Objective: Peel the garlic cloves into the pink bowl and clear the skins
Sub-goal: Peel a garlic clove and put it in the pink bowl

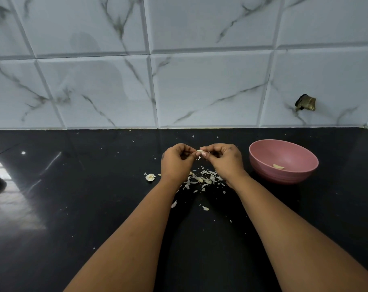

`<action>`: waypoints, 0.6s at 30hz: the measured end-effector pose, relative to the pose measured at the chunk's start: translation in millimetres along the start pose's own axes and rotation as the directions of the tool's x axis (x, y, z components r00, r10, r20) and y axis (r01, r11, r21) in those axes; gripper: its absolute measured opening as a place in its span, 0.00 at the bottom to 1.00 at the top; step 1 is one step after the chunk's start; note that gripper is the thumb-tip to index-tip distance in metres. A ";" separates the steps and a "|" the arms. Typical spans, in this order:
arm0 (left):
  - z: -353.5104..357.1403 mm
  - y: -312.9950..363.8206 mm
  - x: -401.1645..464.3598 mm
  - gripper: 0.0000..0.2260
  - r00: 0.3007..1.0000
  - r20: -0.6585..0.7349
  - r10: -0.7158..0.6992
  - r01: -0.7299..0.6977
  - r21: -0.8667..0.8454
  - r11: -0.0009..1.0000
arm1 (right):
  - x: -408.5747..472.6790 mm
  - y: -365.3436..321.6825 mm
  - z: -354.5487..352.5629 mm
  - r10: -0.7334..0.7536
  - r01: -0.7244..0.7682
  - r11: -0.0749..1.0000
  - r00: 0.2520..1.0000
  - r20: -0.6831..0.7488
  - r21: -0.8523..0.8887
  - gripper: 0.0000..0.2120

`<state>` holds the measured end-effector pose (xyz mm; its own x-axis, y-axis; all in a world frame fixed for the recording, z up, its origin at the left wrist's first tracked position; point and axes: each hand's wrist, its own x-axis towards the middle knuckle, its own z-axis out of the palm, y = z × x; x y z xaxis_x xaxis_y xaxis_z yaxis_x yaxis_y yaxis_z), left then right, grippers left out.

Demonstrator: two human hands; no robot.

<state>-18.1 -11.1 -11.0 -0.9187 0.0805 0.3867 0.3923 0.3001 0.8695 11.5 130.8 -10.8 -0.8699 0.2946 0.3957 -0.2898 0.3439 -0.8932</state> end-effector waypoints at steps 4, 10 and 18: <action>2.2 0.3 -0.6 0.04 1.000 -0.007 0.010 -0.010 0.006 1.000 | 0.4 0.1 1.1 -0.006 0.006 1.000 1.000 -0.016 -0.005 0.09; 4.2 5.9 -3.3 0.05 0.979 0.137 -0.152 0.196 -0.418 0.887 | -1.9 -5.1 0.2 0.006 -0.001 0.992 0.999 -0.042 0.124 0.09; 4.8 7.8 -3.8 0.07 0.975 0.149 -0.166 0.219 -0.496 0.840 | -4.9 -11.2 -2.3 0.045 -0.038 0.973 0.999 -0.027 0.226 0.10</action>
<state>-11.8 -4.5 -7.1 -0.9675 0.1701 0.1871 0.1515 -0.2021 0.9676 19.9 127.5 -2.2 -0.8710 0.3334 0.3609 -0.3398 0.1219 -0.9326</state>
